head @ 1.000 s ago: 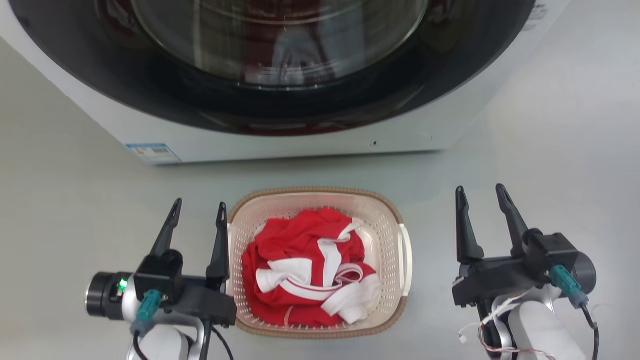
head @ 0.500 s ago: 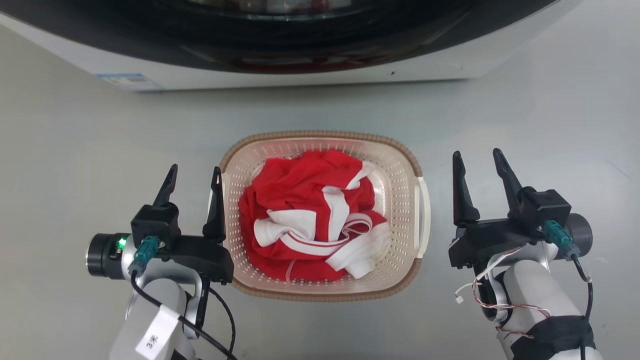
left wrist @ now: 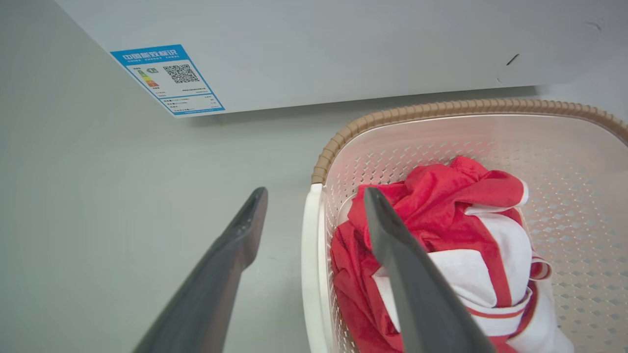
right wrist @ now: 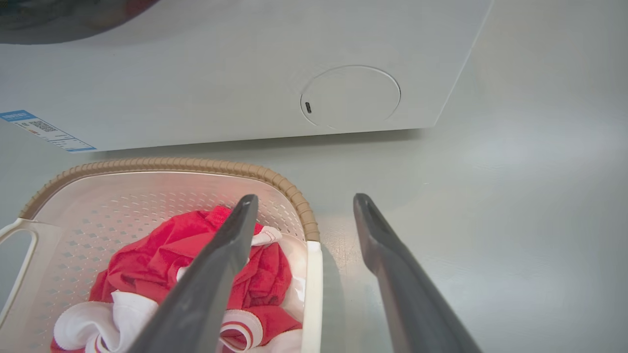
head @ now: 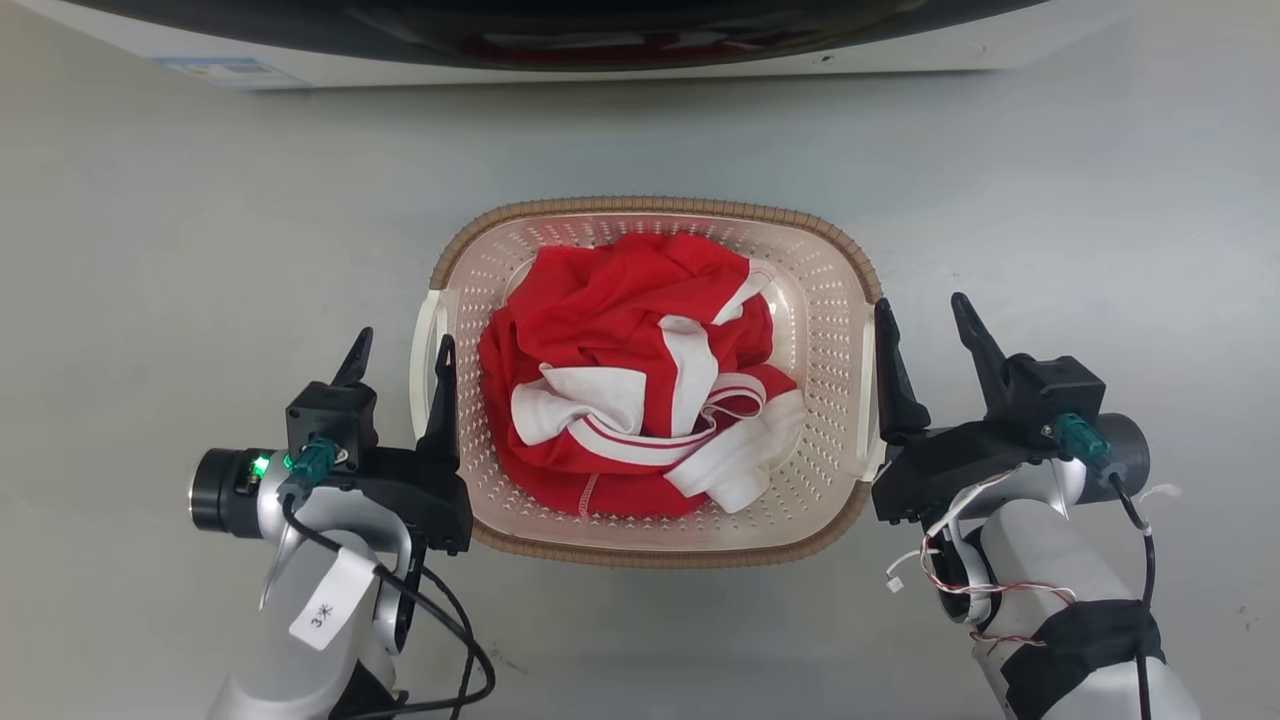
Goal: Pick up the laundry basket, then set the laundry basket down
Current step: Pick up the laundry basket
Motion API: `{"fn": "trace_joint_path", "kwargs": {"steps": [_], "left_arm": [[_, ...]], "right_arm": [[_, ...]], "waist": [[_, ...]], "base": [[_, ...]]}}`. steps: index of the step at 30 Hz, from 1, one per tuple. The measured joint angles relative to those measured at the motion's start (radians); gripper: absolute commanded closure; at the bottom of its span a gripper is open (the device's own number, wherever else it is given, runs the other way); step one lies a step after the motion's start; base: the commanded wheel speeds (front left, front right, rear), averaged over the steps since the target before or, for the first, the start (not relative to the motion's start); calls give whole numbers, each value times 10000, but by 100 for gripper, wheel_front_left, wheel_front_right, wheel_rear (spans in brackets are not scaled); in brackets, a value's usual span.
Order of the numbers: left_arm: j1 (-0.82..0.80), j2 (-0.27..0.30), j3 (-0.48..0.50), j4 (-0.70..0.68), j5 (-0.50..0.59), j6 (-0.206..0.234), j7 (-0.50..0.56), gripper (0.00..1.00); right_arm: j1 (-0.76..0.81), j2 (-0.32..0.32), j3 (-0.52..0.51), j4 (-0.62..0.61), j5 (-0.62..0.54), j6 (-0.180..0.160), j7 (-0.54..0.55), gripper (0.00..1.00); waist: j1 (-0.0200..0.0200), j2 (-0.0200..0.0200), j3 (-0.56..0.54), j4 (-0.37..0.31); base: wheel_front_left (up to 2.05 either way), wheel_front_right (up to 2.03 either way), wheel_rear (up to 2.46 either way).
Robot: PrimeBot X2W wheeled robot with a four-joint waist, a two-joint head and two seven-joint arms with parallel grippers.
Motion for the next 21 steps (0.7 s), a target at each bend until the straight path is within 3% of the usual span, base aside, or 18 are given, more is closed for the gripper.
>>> {"fn": "trace_joint_path", "kwargs": {"steps": [21], "left_arm": [[-1382, -109, -58, 1985, -353, -176, 0, 0]], "right_arm": [[-1044, -50, 491, 1129, 579, -173, 0, 0]], "waist": [[0, 0, 1346, 168]], "base": [[0, 0, 0]]}}
